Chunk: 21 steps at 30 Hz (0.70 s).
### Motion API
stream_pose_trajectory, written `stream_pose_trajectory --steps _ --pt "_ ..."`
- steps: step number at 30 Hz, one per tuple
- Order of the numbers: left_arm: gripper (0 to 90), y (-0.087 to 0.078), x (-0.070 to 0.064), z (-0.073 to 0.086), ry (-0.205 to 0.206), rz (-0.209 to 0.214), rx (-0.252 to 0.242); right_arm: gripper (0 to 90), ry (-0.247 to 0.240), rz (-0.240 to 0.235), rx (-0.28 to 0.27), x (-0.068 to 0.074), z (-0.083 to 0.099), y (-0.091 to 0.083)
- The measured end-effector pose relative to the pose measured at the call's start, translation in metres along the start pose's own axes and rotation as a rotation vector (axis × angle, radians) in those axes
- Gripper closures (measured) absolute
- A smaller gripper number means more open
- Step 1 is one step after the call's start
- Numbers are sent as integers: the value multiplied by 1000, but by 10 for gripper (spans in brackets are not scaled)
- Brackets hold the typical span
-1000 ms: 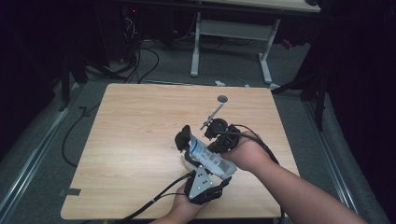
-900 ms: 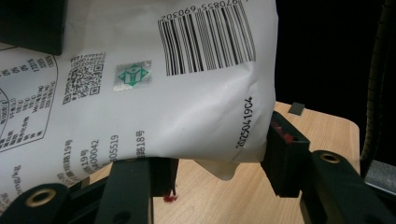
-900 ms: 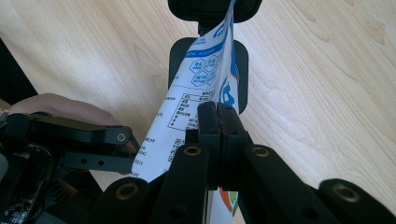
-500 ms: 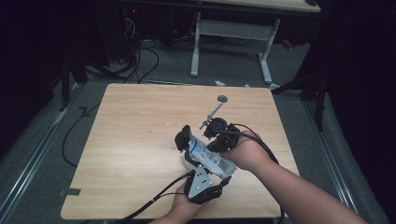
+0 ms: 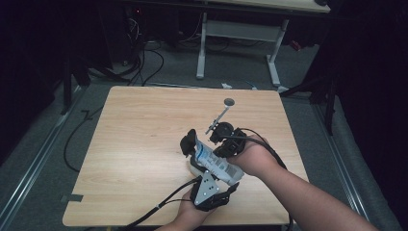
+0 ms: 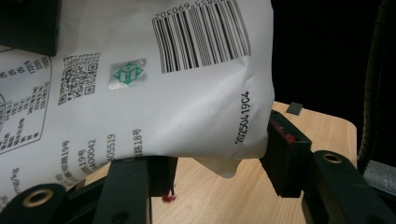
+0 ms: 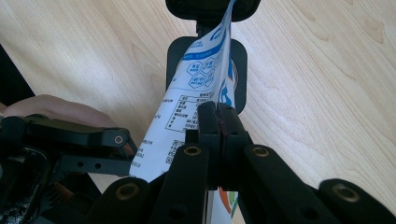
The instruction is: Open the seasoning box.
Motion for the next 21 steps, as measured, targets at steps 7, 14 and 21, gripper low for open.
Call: stream_pose_trajectory --steps 7,14,21 --pt "514 -1 1 -1 1 -4 -6 900 -4 5 -7 -1 -2 -1" --pt "516 -1 1 -2 0 -3 -9 900 -1 5 -11 0 -2 -2" --pt "519 -1 1 -2 0 -2 -13 900 -1 5 -14 0 -2 -2"
Point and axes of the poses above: each handheld gripper's, and its own axes: y roughly forward along the jaws, z roughly out of its underside, x roughly to its left, the point moved 8 cm from there along y, roughly forward along the jaws, and after that the axes turned 5 degrees about -y, right-handed, at the moved point
